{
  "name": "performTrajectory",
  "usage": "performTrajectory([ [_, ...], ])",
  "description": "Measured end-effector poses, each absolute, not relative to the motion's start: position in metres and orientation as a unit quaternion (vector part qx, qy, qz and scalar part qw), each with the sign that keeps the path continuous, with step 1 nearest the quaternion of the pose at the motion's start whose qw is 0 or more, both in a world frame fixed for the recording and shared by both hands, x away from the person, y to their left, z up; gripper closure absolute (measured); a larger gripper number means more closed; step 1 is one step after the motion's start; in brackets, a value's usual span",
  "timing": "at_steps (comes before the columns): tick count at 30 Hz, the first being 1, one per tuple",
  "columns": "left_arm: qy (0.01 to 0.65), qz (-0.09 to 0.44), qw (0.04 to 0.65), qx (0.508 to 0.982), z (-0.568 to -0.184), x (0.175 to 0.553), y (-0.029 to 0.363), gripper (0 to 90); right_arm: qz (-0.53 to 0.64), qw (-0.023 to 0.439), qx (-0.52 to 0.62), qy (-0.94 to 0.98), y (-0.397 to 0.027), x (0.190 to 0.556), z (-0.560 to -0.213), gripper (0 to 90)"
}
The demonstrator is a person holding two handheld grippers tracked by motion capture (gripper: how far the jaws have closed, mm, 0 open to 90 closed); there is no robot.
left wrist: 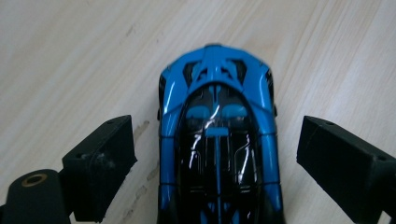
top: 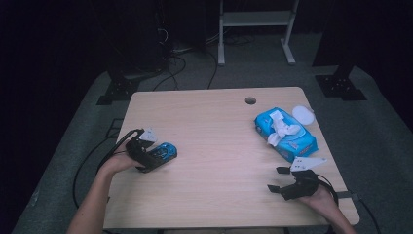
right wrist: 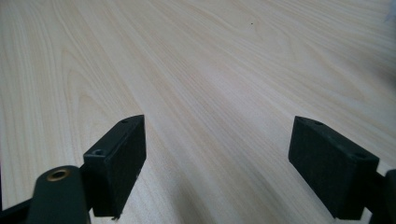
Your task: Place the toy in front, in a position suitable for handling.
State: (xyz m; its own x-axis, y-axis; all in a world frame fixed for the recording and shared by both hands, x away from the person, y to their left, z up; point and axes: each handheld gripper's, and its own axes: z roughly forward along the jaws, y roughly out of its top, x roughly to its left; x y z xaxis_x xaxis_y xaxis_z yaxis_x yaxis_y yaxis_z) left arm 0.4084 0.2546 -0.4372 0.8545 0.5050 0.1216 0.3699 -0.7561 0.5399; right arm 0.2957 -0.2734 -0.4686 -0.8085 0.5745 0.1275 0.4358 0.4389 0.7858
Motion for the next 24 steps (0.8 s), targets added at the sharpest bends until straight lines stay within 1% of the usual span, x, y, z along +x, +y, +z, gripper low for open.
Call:
performTrajectory([
  [2,0.237,0.117,0.255,0.93,-0.44,0.41,0.254,12.8,0.436,0.079,0.298,0.845,-0.273,0.296,-0.469,18.4],
  [5,0.239,0.11,0.243,0.934,-0.444,0.412,0.253,13.5,0.436,0.078,0.299,0.845,-0.273,0.296,-0.469,18.4],
  [6,0.24,0.107,0.243,0.934,-0.446,0.413,0.254,15.0,0.436,0.078,0.299,0.845,-0.273,0.296,-0.469,18.4],
  [10,0.26,0.084,0.235,0.933,-0.452,0.418,0.255,16.2,0.436,0.078,0.299,0.845,-0.273,0.296,-0.469,18.4],
  [12,0.258,0.075,0.229,0.936,-0.454,0.419,0.256,21.5,0.437,0.077,0.299,0.845,-0.273,0.296,-0.469,18.5],
  [13,0.258,0.073,0.231,0.935,-0.454,0.419,0.256,21.6,0.436,0.077,0.3,0.845,-0.273,0.296,-0.469,18.5],
  [15,0.256,0.075,0.231,0.936,-0.453,0.419,0.256,25.3,0.435,0.076,0.301,0.845,-0.272,0.296,-0.469,18.5],
  [20,0.257,0.074,0.227,0.936,-0.453,0.419,0.255,25.5,0.435,0.077,0.298,0.846,-0.271,0.296,-0.47,18.5],
  [24,0.249,0.078,0.2,0.944,-0.45,0.419,0.251,25.7,0.436,0.077,0.299,0.845,-0.272,0.296,-0.469,18.5],
])
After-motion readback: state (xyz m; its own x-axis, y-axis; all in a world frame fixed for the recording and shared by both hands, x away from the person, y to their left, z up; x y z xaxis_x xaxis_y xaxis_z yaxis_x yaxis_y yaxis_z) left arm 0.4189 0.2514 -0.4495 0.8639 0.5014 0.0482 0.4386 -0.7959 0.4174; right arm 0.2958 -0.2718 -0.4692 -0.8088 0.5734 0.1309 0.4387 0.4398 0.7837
